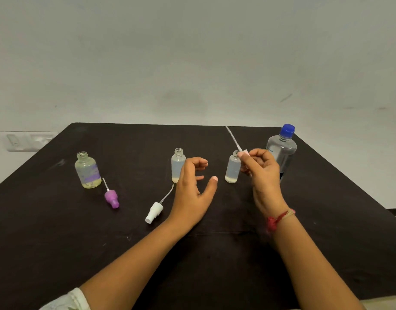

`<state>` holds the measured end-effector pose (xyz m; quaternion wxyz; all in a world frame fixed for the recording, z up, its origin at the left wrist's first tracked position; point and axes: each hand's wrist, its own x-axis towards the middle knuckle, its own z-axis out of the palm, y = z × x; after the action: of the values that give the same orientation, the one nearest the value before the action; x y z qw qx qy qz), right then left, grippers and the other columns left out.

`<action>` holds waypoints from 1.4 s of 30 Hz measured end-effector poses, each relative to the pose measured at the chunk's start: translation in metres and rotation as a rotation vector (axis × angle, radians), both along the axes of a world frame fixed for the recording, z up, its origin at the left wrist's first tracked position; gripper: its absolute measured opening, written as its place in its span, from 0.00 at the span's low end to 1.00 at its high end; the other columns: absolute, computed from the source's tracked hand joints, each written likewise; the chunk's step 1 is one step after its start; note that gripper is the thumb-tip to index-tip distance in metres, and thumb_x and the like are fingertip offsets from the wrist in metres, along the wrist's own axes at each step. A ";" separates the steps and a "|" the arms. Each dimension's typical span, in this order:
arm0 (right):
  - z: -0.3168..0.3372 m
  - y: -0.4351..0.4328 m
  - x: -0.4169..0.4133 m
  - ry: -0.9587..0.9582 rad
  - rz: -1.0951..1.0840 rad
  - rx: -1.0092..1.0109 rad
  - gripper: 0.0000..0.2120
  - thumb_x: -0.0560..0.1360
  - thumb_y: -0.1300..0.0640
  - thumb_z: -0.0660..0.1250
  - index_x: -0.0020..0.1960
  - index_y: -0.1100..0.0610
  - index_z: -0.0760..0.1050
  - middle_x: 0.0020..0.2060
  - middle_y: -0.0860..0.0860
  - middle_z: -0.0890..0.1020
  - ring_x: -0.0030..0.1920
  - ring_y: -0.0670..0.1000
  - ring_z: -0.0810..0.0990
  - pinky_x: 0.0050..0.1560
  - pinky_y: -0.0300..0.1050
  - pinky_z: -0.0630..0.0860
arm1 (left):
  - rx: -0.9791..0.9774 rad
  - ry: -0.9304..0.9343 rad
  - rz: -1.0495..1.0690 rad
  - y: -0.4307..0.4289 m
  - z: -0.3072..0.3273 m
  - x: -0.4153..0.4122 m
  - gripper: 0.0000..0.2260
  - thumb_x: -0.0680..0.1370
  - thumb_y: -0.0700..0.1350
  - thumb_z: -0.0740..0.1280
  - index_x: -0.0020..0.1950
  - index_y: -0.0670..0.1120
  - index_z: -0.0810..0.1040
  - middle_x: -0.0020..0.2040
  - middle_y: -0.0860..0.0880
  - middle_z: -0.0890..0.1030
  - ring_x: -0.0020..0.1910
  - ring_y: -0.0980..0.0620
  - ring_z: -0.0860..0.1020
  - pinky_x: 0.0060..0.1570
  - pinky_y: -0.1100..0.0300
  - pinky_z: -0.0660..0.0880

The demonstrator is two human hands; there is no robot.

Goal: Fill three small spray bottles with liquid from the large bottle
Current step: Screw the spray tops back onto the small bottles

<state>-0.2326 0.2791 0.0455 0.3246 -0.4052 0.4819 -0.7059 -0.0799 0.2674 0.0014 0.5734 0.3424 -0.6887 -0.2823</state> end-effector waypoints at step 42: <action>0.011 0.003 0.003 -0.486 0.114 -0.086 0.03 0.78 0.60 0.62 0.49 0.56 0.74 0.34 0.50 0.80 0.33 0.44 0.79 0.34 0.38 0.78 | 0.395 -0.265 -0.163 -0.023 -0.005 -0.012 0.16 0.68 0.47 0.77 0.53 0.49 0.77 0.48 0.52 0.82 0.47 0.57 0.82 0.52 0.57 0.79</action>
<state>-0.2300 0.2825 0.0566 0.4527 -0.2635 0.3354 -0.7830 -0.0916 0.2443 -0.0035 0.3754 0.4251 -0.7149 -0.4091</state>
